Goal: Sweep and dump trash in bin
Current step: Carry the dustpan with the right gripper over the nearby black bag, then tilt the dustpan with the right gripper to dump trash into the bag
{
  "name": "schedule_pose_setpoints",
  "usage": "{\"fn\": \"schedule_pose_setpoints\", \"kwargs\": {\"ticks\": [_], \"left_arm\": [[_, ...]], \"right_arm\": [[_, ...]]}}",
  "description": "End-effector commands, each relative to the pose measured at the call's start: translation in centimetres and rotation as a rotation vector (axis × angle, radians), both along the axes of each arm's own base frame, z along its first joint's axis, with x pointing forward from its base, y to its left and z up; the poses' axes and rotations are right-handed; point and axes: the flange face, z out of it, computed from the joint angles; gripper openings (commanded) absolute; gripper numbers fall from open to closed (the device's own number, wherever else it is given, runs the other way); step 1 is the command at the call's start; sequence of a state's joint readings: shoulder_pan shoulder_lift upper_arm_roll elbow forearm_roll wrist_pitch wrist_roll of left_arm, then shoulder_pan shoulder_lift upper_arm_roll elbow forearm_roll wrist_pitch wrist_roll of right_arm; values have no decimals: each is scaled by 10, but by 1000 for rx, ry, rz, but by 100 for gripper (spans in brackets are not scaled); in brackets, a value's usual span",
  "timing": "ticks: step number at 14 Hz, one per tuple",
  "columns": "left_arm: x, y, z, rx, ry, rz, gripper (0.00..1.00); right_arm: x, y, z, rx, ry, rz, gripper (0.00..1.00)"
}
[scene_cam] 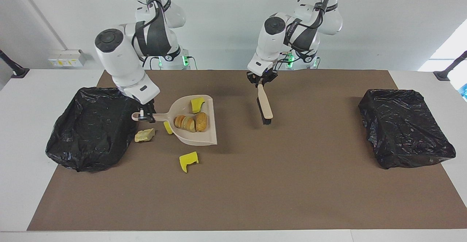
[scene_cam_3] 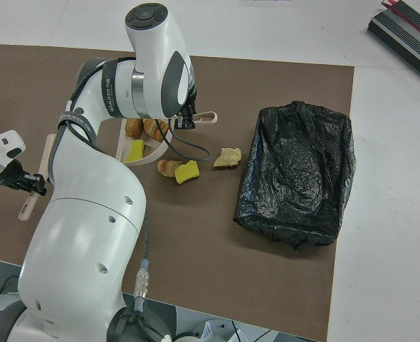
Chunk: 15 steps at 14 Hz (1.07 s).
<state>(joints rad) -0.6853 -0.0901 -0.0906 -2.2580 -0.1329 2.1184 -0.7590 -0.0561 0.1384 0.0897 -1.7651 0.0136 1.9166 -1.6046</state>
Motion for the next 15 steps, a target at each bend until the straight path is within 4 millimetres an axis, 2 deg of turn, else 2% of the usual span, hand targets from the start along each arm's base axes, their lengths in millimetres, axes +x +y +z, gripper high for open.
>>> {"fn": "schedule_pose_setpoints", "kwargs": {"ticks": [1,3,5,7,9,12,14,15], "left_arm": [[-7,-8,-10,-14,-12,14,0],[-16,-23,-23,-20,-19,-18,0],[-17,-24,-26,-28,-29,-23,0],[-18,-23,-29,-24,-25,-30,0],[-18,-22,-29,-25,-27,-30,0],[-19,-21,-32,-21,-23,-33,0],[-26,-23,-39,-13,-16,-37,0],[-29,-26,-39,-18,-21,-40,0]], "right_arm": [[3,-54,10,27,-2,4,0],[1,-88,10,23,-9,-6,0],[-4,-129,13,17,-16,-9,0],[-9,-166,25,-3,-40,20,0],[-27,-224,28,-12,-45,18,0],[-48,-284,37,-51,-54,29,0],[-62,-318,48,-116,-47,10,0],[-63,-323,51,-154,-39,13,0]]}}
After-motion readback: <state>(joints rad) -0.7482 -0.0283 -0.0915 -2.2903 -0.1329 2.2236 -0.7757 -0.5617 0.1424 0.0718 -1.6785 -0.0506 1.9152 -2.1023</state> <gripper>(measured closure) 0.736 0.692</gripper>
